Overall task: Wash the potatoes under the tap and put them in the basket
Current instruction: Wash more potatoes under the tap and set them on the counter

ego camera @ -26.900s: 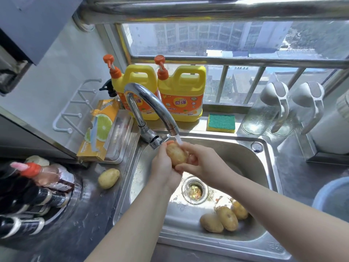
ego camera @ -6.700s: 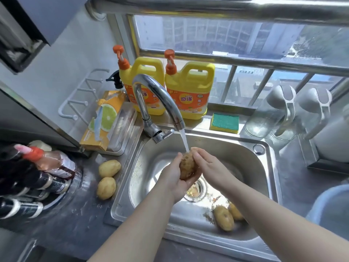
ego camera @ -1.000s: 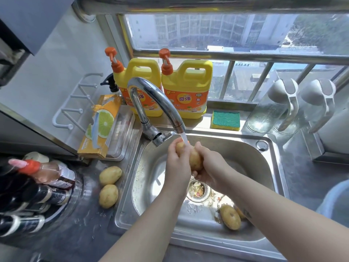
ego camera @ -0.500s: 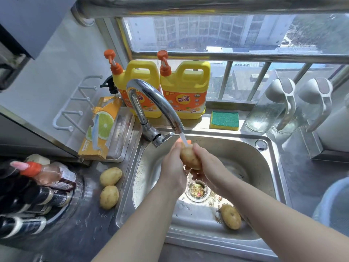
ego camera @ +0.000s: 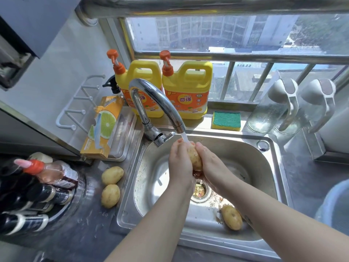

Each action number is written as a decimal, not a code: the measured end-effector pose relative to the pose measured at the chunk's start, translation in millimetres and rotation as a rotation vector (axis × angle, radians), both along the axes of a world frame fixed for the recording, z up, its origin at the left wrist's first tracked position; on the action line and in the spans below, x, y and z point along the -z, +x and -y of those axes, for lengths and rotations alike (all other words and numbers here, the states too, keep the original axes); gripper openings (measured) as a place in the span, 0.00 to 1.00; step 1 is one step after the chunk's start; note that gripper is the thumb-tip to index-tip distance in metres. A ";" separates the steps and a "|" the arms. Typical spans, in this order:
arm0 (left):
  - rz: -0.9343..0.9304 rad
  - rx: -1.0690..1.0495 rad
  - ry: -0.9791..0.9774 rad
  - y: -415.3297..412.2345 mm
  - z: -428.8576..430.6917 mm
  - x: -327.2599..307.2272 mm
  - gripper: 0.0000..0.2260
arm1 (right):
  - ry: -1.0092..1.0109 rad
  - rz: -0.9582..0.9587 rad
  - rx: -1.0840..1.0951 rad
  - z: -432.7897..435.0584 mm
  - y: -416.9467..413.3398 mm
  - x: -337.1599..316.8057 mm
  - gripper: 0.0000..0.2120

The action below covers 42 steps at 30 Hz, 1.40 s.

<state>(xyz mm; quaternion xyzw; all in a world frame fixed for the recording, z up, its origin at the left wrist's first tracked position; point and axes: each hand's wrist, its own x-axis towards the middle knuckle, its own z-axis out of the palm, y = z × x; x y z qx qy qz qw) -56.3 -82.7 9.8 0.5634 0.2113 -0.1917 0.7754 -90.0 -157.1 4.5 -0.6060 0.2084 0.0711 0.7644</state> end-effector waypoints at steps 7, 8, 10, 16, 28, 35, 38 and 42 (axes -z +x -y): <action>-0.239 0.045 -0.143 16.8 -7.8 -10.1 0.13 | -0.001 0.014 0.006 4.3 -3.8 8.0 0.21; -0.167 0.053 -0.125 13.7 -7.3 -9.5 0.12 | 0.022 0.000 0.040 3.1 -2.7 8.4 0.20; 0.001 0.116 -0.041 3.8 -6.9 -4.3 0.12 | 0.048 -0.046 0.098 1.7 -1.0 7.6 0.20; 0.161 0.183 -0.003 -3.6 -14.1 10.9 0.25 | -0.282 0.076 -0.013 3.5 -6.1 2.0 0.17; 0.069 0.231 -0.152 4.4 -9.1 -7.4 0.11 | 0.273 -0.177 0.182 8.6 3.4 -14.0 0.21; 0.317 0.327 0.218 -3.2 -17.9 7.3 0.23 | 0.177 -0.213 0.010 5.9 3.1 -16.1 0.28; 0.230 0.154 0.169 5.5 -13.9 4.5 0.19 | -0.177 0.035 -0.178 0.0 1.0 -18.4 0.21; -0.058 0.027 0.024 23.7 -16.6 -2.9 0.15 | -0.398 0.055 -0.282 1.2 -4.5 -11.7 0.27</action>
